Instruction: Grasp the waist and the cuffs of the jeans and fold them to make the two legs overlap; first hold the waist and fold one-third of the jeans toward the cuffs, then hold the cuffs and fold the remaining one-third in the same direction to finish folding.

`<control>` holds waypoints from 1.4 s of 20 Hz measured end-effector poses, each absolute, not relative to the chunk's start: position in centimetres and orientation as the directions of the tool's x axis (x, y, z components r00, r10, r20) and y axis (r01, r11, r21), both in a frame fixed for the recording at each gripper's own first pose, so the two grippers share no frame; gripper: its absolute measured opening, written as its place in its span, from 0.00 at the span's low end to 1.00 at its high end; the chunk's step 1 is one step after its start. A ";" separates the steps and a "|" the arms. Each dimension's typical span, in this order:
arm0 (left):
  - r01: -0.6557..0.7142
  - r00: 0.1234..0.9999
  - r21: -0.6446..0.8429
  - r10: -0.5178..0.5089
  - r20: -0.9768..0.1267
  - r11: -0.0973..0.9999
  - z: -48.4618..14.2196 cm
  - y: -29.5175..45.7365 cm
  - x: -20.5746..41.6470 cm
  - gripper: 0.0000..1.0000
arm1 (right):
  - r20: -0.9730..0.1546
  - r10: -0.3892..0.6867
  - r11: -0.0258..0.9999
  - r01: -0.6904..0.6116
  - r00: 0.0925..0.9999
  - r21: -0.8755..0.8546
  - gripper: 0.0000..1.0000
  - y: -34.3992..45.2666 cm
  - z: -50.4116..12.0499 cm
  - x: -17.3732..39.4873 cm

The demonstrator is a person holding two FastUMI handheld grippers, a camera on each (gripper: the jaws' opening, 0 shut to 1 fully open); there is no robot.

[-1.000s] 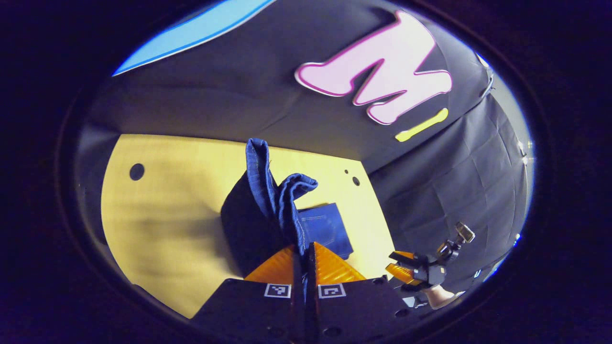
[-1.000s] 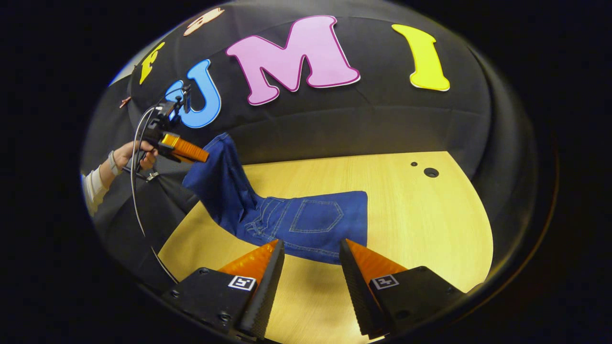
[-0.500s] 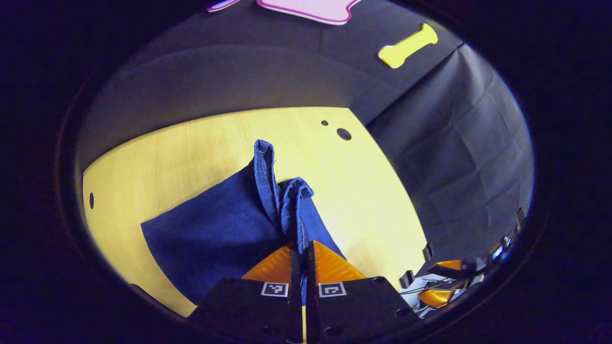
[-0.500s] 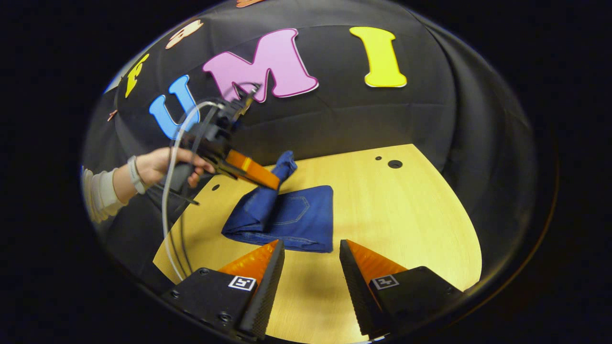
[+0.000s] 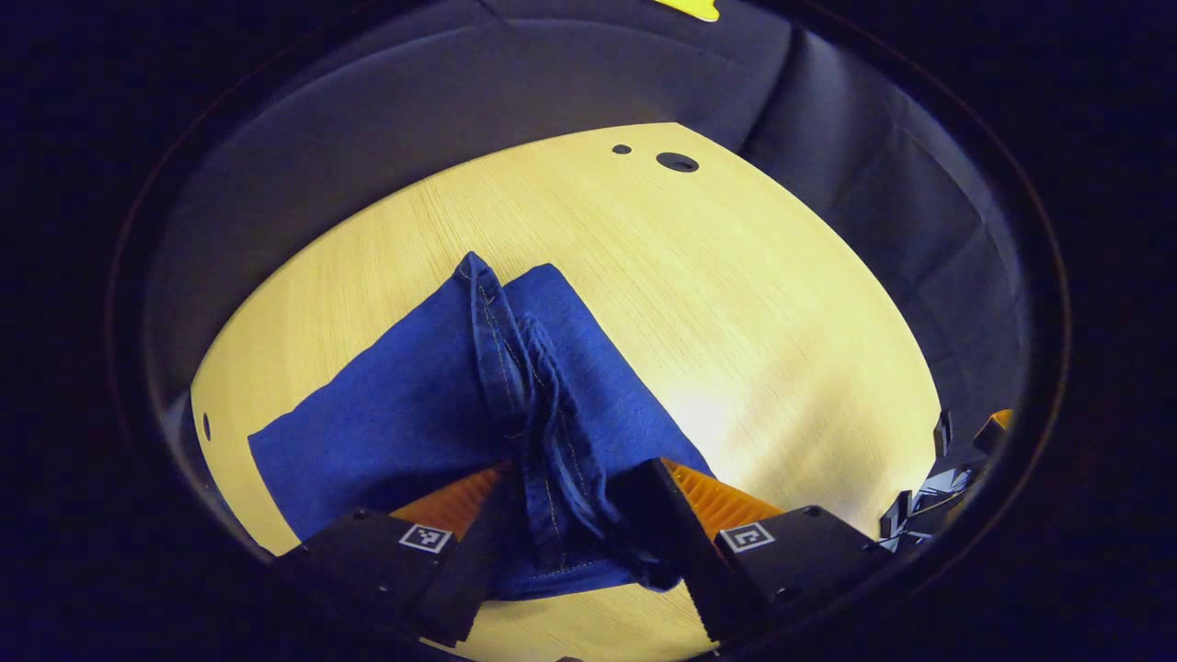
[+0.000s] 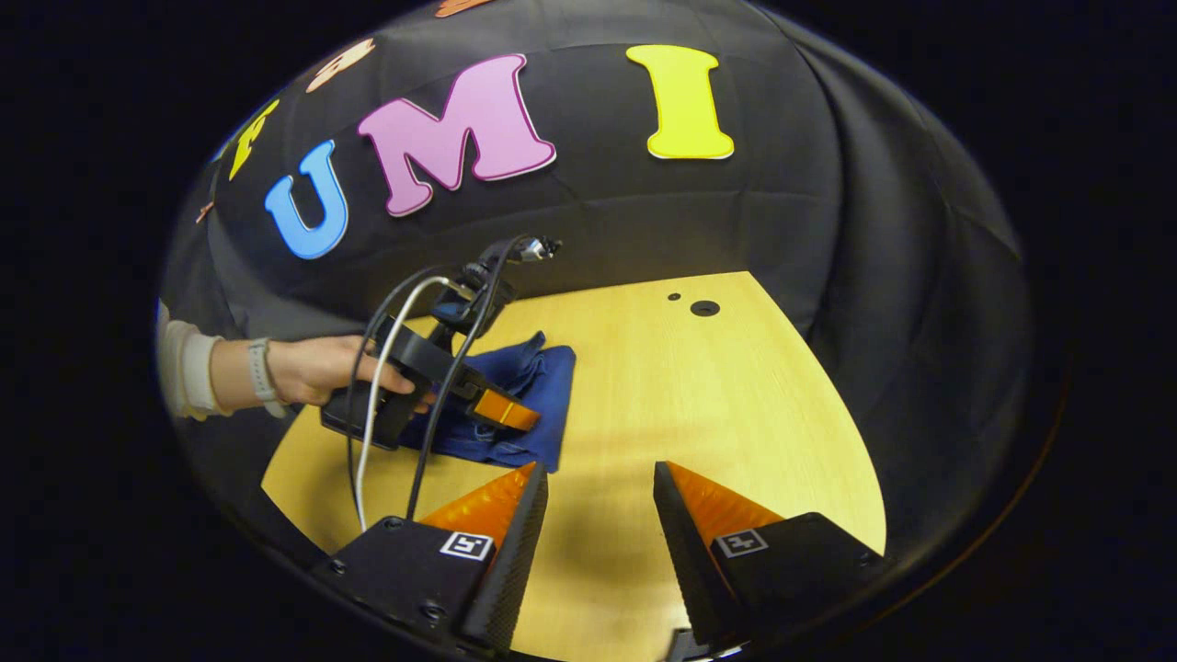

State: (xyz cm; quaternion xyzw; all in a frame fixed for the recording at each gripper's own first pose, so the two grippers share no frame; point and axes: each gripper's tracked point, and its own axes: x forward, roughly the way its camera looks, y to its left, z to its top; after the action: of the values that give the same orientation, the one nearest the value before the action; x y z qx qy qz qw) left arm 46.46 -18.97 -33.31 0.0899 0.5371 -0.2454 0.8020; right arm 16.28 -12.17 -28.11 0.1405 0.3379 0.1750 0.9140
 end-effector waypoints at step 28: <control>0.147 0.988 -0.144 -0.153 -0.033 0.979 4.9 4.6 16.5 0.98 | -0.069 0.249 0.964 -0.240 0.966 0.113 0.96 -8.0 4.3 -2.3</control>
State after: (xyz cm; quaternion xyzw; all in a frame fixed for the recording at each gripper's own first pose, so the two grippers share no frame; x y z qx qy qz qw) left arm 16.54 4.57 4.92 -0.0709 0.0222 -0.0753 0.9944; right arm -2.26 -8.03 4.34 0.0517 0.0412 0.1235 0.9901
